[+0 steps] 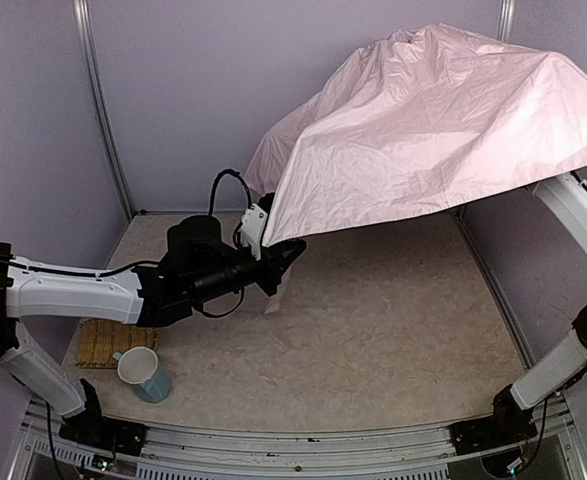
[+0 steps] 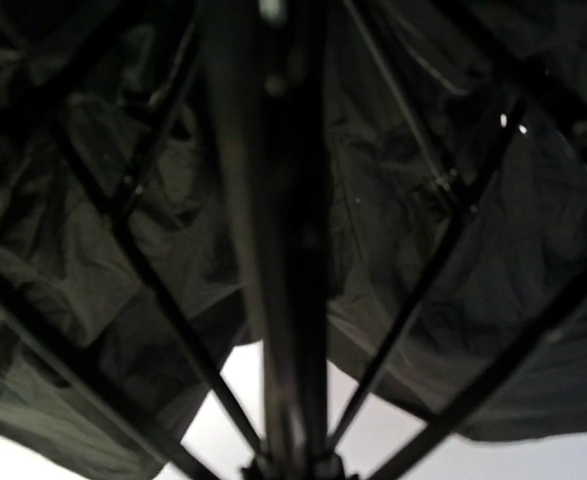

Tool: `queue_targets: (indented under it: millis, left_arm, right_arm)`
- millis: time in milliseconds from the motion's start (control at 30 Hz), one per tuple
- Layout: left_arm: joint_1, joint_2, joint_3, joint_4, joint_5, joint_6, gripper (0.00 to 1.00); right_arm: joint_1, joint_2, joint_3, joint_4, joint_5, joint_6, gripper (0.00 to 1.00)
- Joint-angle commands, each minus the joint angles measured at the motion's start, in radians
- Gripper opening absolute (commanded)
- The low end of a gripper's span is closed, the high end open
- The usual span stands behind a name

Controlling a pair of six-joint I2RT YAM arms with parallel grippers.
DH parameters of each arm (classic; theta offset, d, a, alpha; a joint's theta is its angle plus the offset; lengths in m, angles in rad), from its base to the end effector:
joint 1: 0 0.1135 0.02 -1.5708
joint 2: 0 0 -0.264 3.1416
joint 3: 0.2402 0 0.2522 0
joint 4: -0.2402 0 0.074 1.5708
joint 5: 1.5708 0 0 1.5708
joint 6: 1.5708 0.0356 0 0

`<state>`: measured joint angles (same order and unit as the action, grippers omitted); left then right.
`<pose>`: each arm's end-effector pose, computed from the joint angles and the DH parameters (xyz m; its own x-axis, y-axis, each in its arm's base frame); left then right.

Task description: Put away the umbrella

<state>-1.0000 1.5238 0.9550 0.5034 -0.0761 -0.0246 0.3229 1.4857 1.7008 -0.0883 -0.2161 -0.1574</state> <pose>0.1944 -0.2977 0.2887 -0.0549 0.0402 -0.9977 0.7969 0.6037 -0.0196 0.3124 0.1126 0.5012 0.1986 -0.0950 -0.9755 -0.4865 0.8544 -0.1823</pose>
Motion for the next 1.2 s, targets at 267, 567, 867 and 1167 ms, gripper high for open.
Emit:
queue_targets:
  millis: [267,567,867,1167]
  left_arm:
    - [0.005,-0.333,-0.255,-0.037,0.678,0.089,0.0]
    - [0.096,-0.313,-0.188,-0.297,0.581,0.308,0.0]
    - [0.282,0.081,0.198,-0.352,0.468,0.443,0.0]
    - [0.327,0.427,0.481,-0.322,0.45,0.466,0.0]
  right_arm:
    - [-0.083,-0.024,0.086,-0.133,-0.576,-0.05,0.0]
    - [-0.065,-0.111,0.013,-0.299,-0.568,-0.236,0.0]
    - [0.154,-0.177,-0.076,-0.363,-0.416,-0.43,0.0]
    - [0.459,-0.206,-0.304,-0.285,-0.074,-0.569,0.0]
